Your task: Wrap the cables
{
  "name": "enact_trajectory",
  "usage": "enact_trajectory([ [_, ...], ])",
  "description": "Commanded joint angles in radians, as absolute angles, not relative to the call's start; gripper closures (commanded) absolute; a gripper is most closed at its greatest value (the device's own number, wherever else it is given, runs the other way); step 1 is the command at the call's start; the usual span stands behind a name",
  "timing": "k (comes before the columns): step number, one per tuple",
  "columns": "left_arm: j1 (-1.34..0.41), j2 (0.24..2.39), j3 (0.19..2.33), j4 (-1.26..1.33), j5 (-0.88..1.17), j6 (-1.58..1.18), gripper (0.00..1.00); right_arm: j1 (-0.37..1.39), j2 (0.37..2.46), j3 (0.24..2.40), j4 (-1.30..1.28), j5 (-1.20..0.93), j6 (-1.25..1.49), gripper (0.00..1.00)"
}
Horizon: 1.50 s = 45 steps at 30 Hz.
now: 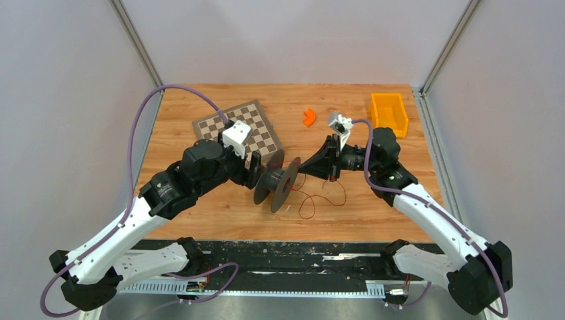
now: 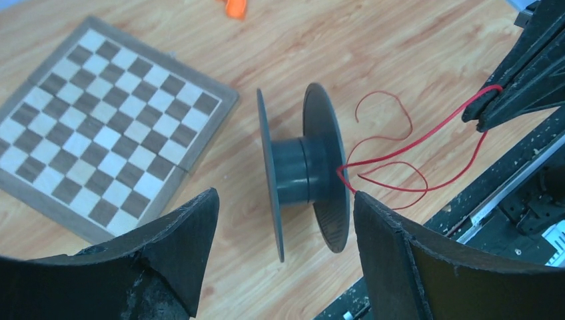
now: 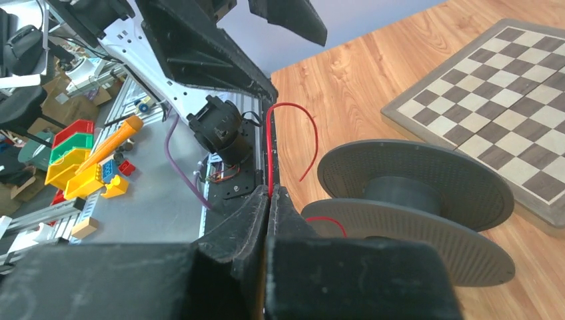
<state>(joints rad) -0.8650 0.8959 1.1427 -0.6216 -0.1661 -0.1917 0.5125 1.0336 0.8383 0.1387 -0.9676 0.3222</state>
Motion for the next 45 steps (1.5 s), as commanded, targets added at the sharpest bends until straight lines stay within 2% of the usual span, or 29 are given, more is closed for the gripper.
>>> enact_trajectory([
  [1, -0.844, 0.901, 1.109, -0.634, -0.168, -0.261, 0.18, 0.539, 1.129, 0.802, 0.385, -0.982, 0.424, 1.00],
  [12, -0.805, 0.900, 0.967, -0.557, -0.173, -0.321, 0.18, 0.557, 1.281, 0.765, 0.421, -0.920, 0.396, 1.00],
  [22, -0.788, 0.942, 0.862, -0.407, -0.183, -0.341, 0.26, 0.557, 1.318, 0.693, 0.545, -0.898, 0.463, 1.00],
  [28, -0.788, 0.942, 0.820, -0.339, -0.151, -0.350, 0.35, 0.558, 1.328, 0.651, 0.652, -0.904, 0.536, 1.00],
  [30, -0.788, 0.936, 0.811, -0.331, -0.141, -0.351, 0.47, 0.559, 1.329, 0.648, 0.648, -0.882, 0.531, 1.00],
  [32, -0.788, 0.932, 0.808, -0.330, -0.135, -0.353, 0.51, 0.558, 1.332, 0.646, 0.646, -0.865, 0.526, 1.00],
  [45, -0.788, 0.932, 0.774, -0.287, -0.146, -0.341, 0.49, 0.559, 1.350, 0.615, 0.759, -0.856, 0.638, 1.00],
])
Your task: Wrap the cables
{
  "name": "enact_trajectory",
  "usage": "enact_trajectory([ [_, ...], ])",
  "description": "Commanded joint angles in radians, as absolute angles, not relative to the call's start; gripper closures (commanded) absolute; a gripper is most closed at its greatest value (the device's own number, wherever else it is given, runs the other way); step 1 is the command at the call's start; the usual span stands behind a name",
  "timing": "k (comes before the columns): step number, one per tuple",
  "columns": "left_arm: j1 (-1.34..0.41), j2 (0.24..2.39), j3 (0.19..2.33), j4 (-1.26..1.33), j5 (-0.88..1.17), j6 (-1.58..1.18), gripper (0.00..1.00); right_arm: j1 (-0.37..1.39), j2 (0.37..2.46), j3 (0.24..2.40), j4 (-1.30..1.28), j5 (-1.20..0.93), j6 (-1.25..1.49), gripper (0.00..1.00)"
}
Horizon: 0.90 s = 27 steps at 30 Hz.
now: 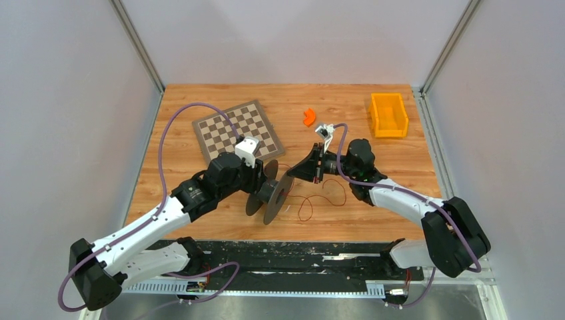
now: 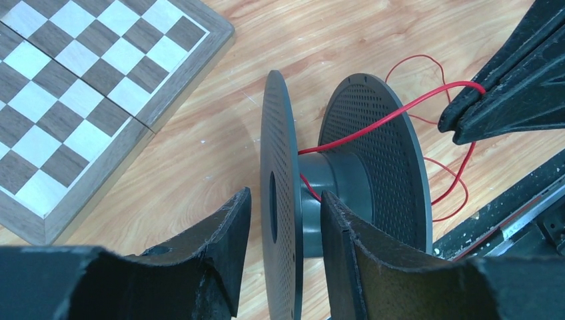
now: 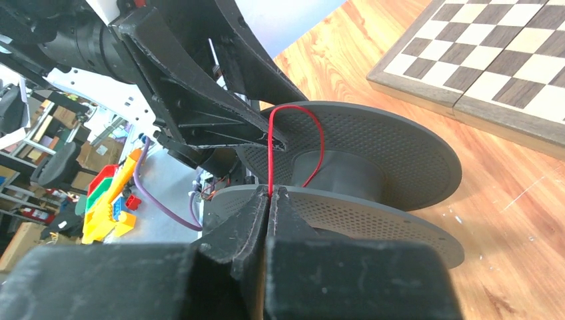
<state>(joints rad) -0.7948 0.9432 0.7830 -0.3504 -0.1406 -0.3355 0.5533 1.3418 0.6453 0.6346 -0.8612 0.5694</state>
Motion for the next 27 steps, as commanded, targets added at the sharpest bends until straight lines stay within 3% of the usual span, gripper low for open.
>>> enact_trajectory([
  [1, -0.788, 0.935, 0.773, -0.286, -0.141, -0.343, 0.49, 0.560, 1.352, 0.605, 0.787, -0.856, 0.658, 1.00],
  [5, -0.788, 0.944, 0.771, -0.278, -0.129, -0.345, 0.51, 0.562, 1.359, 0.574, 0.849, -0.841, 0.708, 1.00],
  [12, -0.789, 0.939, 0.776, -0.294, -0.131, -0.338, 0.63, 0.563, 1.340, 0.579, 0.791, -0.786, 0.672, 1.00],
  [17, -0.788, 0.934, 0.803, -0.359, -0.162, -0.343, 0.56, 0.561, 1.278, 0.601, 0.668, -0.695, 0.592, 1.00],
  [20, -0.789, 0.935, 0.830, -0.446, -0.189, -0.349, 0.58, 0.559, 1.241, 0.604, 0.618, -0.655, 0.565, 1.00],
  [27, -0.788, 0.918, 0.828, -0.489, -0.187, -0.336, 0.98, 0.558, 1.203, 0.623, 0.575, -0.646, 0.540, 1.00],
])
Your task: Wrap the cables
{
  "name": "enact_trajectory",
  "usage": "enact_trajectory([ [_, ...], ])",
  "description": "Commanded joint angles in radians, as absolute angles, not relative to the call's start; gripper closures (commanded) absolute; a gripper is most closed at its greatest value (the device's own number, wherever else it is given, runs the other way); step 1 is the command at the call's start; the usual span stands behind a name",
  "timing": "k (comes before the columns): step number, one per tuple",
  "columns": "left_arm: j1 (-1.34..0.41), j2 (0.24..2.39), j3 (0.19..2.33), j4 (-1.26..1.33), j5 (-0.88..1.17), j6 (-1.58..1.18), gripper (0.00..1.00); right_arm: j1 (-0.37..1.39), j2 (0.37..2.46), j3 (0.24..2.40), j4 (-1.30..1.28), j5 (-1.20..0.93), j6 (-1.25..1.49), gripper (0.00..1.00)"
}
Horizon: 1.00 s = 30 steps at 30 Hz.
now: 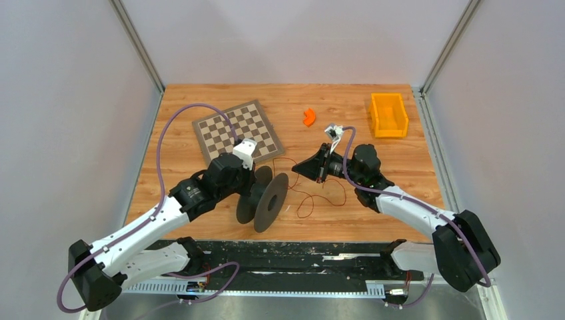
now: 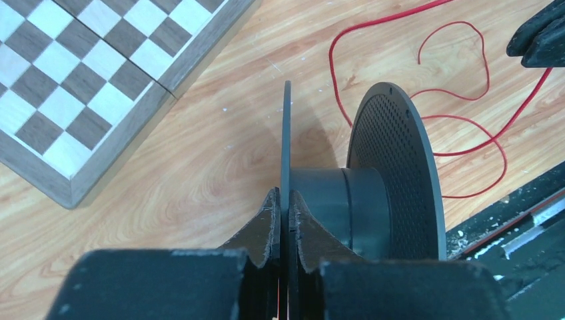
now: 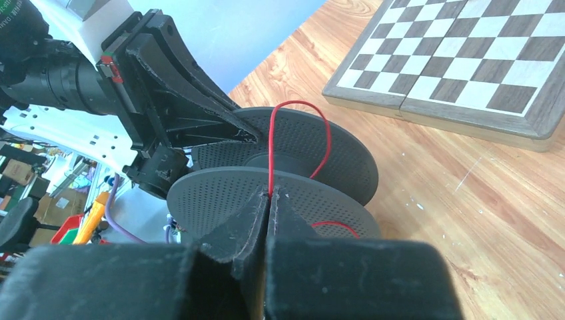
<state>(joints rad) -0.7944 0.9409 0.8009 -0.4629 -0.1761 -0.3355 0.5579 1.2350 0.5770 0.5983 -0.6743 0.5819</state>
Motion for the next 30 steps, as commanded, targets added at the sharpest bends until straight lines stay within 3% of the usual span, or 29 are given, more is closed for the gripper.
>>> enact_trajectory([
  [1, -0.788, 0.920, 0.826, -0.469, -0.190, -0.324, 1.00, 0.558, 1.198, 0.634, 0.567, -0.644, 0.534, 1.00],
  [16, -0.785, 1.186, 0.992, -0.310, -0.289, -0.257, 0.98, 0.553, 1.189, 0.684, 0.570, -0.678, 0.571, 1.00],
  [19, -0.779, 1.206, 1.021, -0.315, -0.287, -0.270, 0.79, 0.553, 1.198, 0.675, 0.588, -0.683, 0.591, 1.00],
  [25, -0.747, 1.161, 1.060, -0.398, -0.299, -0.287, 0.50, 0.567, 1.232, 0.667, 0.651, -0.711, 0.629, 1.00],
  [27, -0.726, 1.119, 1.061, -0.416, -0.296, -0.307, 0.42, 0.580, 1.254, 0.666, 0.688, -0.724, 0.653, 1.00],
  [30, -0.675, 1.037, 1.042, -0.443, -0.255, -0.352, 0.38, 0.603, 1.293, 0.666, 0.757, -0.751, 0.704, 1.00],
])
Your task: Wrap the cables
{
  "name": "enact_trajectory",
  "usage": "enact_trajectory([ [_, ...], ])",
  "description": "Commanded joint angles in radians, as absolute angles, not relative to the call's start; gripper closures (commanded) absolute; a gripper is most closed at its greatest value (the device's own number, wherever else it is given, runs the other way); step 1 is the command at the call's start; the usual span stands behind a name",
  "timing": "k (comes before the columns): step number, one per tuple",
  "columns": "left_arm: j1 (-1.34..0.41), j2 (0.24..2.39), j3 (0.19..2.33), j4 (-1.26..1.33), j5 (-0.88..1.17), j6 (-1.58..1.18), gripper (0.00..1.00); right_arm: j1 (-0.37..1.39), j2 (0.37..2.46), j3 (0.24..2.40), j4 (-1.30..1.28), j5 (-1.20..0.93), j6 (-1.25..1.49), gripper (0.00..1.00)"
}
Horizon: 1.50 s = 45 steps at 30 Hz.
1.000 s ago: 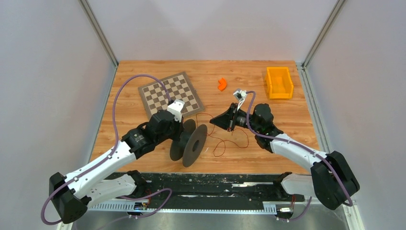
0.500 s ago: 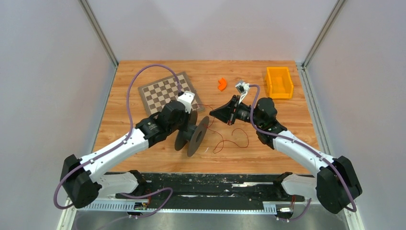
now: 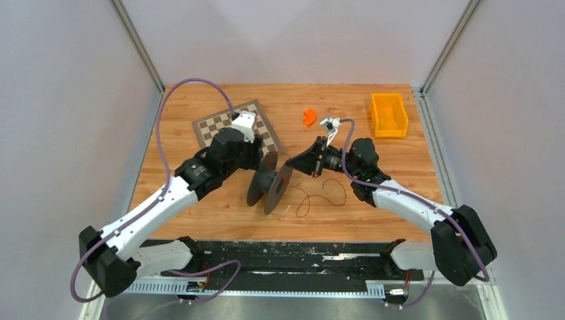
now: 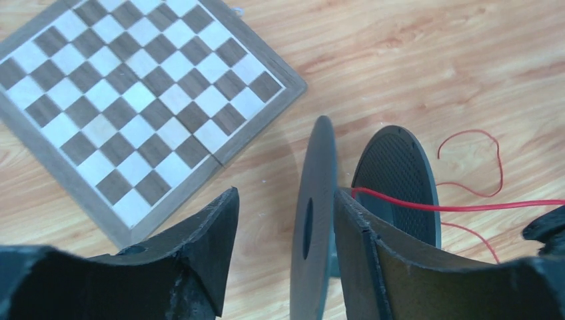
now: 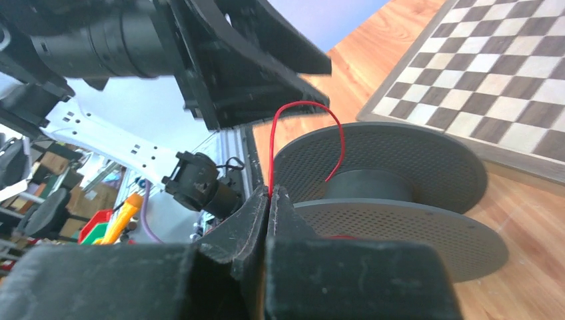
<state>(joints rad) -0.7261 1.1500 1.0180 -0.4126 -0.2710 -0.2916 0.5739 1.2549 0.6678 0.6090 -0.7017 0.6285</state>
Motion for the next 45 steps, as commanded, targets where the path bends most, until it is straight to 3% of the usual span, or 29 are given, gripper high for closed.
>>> enact_trajectory([
  [1, -0.668, 1.020, 1.035, -0.452, -0.239, -0.359, 0.37, 0.610, 1.304, 0.669, 0.771, -0.755, 0.713, 1.00],
  [11, -0.655, 0.731, 0.730, -0.338, -0.041, -0.452, 0.26, 0.654, 1.412, 0.608, 0.959, -0.737, 0.819, 1.00],
  [17, -0.655, 0.764, 0.659, -0.255, 0.015, -0.442, 0.29, 0.666, 1.460, 0.571, 1.062, -0.732, 0.864, 1.00],
  [20, -0.655, 0.782, 0.635, -0.227, 0.012, -0.440, 0.37, 0.669, 1.458, 0.557, 1.060, -0.710, 0.854, 1.00],
  [24, -0.656, 0.819, 0.619, -0.201, 0.003, -0.438, 0.41, 0.675, 1.459, 0.549, 1.055, -0.696, 0.849, 1.00],
  [33, -0.656, 0.877, 0.632, -0.163, -0.097, -0.436, 0.51, 0.685, 1.466, 0.543, 1.066, -0.682, 0.857, 1.00],
  [45, -0.666, 0.898, 0.631, -0.122, -0.108, -0.422, 0.48, 0.692, 1.484, 0.530, 1.085, -0.670, 0.866, 1.00],
])
